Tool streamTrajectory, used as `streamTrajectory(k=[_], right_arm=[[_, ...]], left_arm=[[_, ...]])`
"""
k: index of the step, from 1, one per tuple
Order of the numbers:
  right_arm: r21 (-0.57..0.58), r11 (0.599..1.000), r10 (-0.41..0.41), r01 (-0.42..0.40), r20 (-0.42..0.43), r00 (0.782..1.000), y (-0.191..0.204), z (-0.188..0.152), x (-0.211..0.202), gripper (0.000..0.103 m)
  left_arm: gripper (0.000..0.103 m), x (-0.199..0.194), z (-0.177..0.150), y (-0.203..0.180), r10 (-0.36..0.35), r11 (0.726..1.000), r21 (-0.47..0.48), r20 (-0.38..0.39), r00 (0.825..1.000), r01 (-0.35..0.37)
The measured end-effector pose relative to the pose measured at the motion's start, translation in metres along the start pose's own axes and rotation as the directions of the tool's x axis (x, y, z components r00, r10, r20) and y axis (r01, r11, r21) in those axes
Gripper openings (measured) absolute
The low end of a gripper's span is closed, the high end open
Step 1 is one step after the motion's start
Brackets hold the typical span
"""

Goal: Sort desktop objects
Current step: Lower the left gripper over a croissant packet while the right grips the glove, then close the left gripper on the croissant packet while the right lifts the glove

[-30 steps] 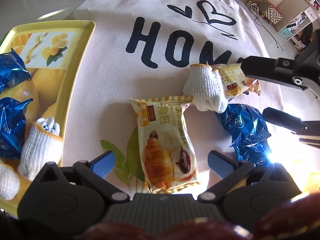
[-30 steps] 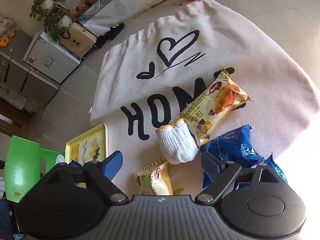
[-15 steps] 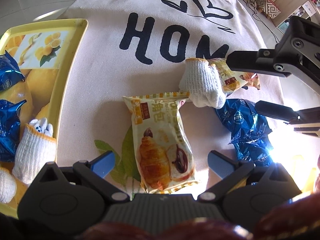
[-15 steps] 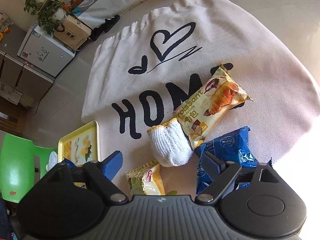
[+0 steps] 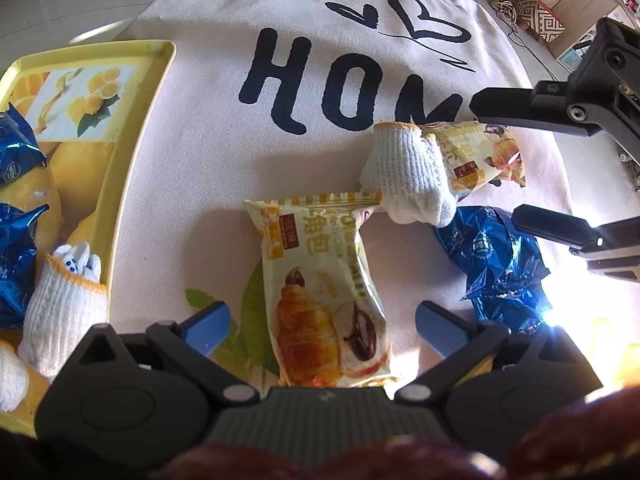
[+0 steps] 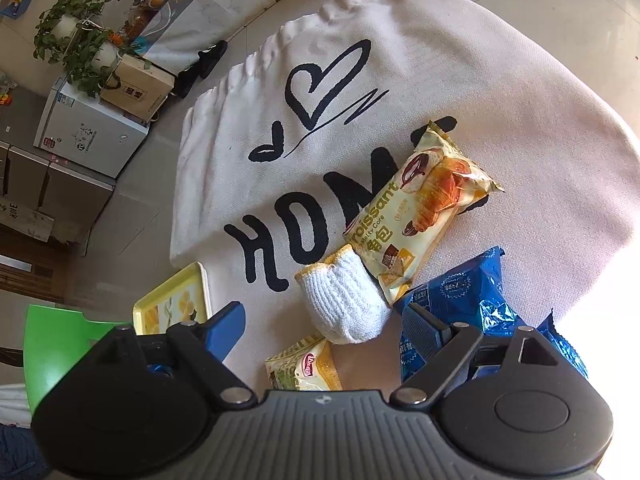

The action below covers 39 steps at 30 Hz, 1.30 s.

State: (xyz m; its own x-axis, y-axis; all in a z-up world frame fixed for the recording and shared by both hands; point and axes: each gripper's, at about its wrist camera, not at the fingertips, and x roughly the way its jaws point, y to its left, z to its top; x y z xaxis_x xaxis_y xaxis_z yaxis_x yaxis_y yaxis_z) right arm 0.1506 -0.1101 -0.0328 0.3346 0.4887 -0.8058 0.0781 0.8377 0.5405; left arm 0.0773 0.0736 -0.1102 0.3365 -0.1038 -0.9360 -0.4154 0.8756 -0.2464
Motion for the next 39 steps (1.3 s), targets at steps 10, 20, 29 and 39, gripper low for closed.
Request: streamTrajectory(k=[10, 20, 29, 39], right_arm=[[-0.026, 1.0, 0.009, -0.009, -0.009, 1.0, 0.006, -0.003, 0.005, 0.087], [-0.005, 1.0, 0.008, -0.008, -0.025, 1.0, 0.006, -0.001, 0.015, 0.087], [0.021, 1.0, -0.009, 0.01, -0.049, 0.999, 0.009, 0.002, 0.036, 0.087], [0.017, 0.997, -0.08, 0.081, -0.06, 0.995, 0.014, 0.003, 0.059, 0.087]], left_arm=[[0.102, 0.019, -0.002, 0.005, 0.055, 0.998, 0.003, -0.016, 0.998, -0.055], [0.103, 0.02, -0.008, 0.021, 0.124, 0.992, 0.018, -0.015, 0.992, -0.124], [0.103, 0.017, -0.008, 0.031, 0.117, 0.993, 0.01, -0.016, 0.993, -0.117], [0.103, 0.02, -0.005, 0.026, 0.127, 0.992, 0.027, -0.018, 0.992, -0.127]])
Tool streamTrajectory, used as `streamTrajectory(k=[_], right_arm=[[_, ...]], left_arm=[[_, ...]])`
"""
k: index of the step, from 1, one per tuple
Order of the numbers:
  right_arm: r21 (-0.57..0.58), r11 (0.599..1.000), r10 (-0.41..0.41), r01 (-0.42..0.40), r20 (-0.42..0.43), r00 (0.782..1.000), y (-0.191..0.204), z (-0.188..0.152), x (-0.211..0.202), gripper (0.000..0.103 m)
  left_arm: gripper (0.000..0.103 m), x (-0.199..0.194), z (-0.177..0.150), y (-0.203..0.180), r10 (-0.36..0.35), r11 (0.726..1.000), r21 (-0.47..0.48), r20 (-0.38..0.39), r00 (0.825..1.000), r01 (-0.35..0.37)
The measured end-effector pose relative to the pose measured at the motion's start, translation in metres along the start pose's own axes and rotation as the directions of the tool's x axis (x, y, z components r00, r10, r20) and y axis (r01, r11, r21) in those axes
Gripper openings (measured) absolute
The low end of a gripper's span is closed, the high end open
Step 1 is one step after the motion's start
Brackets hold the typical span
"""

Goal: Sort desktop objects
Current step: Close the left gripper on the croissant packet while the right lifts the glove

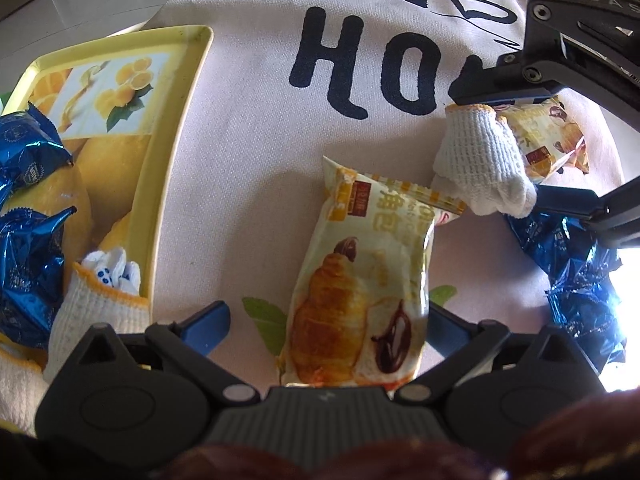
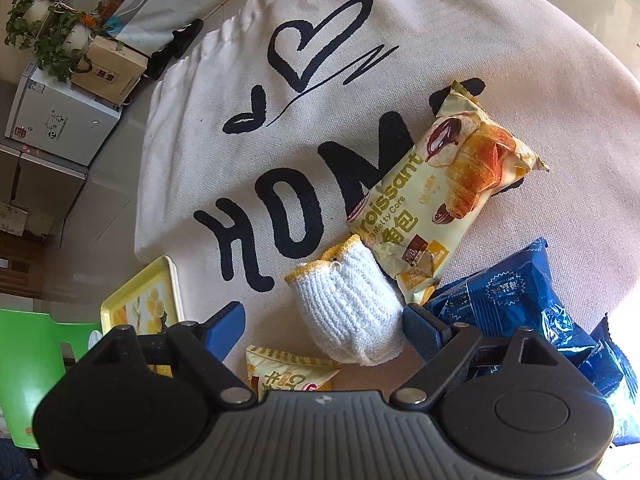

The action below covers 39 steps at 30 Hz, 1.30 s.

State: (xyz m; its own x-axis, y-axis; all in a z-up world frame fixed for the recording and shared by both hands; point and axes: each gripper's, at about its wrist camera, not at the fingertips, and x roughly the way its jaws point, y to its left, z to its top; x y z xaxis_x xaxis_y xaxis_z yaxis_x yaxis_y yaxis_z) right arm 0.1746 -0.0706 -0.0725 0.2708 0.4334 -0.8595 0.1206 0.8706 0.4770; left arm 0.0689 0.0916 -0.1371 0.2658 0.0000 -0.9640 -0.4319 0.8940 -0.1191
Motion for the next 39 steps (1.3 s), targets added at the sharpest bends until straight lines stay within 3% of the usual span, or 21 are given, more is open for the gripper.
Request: streamTrajectory(k=[8, 14, 21, 26, 31, 35, 39], right_arm=[[-0.106, 0.992, -0.064, 0.065, 0.013, 0.998, 0.018, -0.005, 0.011, 0.088], [-0.114, 0.993, 0.011, -0.012, -0.012, 1.0, 0.024, -0.004, 0.014, 0.087], [-0.138, 0.987, -0.078, 0.078, 0.007, 0.997, 0.025, -0.001, 0.028, 0.087], [-0.22, 0.963, -0.159, 0.158, 0.011, 0.987, 0.035, -0.004, 0.039, 0.087], [-0.28, 0.94, -0.196, 0.197, 0.032, 0.98, 0.041, -0.007, 0.045, 0.091], [-0.29, 0.941, -0.175, 0.177, 0.031, 0.984, 0.042, -0.007, 0.049, 0.102], [-0.313, 0.933, -0.18, 0.179, 0.028, 0.983, 0.043, -0.007, 0.05, 0.103]], left_arm=[[0.103, 0.002, -0.002, -0.002, 0.045, 0.998, 0.039, -0.01, 0.999, -0.045], [0.103, 0.002, -0.004, 0.007, 0.058, 0.998, 0.019, -0.018, 0.998, -0.057], [0.103, 0.003, -0.007, 0.003, 0.09, 0.995, 0.034, -0.013, 0.996, -0.089], [0.103, 0.005, -0.008, 0.0, 0.112, 0.992, 0.061, -0.012, 0.994, -0.111], [0.103, 0.005, -0.004, 0.003, 0.112, 0.992, 0.062, -0.011, 0.994, -0.111], [0.103, 0.004, -0.006, 0.005, 0.112, 0.992, 0.063, -0.007, 0.994, -0.111], [0.103, 0.004, -0.007, 0.007, 0.113, 0.992, 0.062, -0.002, 0.994, -0.112]])
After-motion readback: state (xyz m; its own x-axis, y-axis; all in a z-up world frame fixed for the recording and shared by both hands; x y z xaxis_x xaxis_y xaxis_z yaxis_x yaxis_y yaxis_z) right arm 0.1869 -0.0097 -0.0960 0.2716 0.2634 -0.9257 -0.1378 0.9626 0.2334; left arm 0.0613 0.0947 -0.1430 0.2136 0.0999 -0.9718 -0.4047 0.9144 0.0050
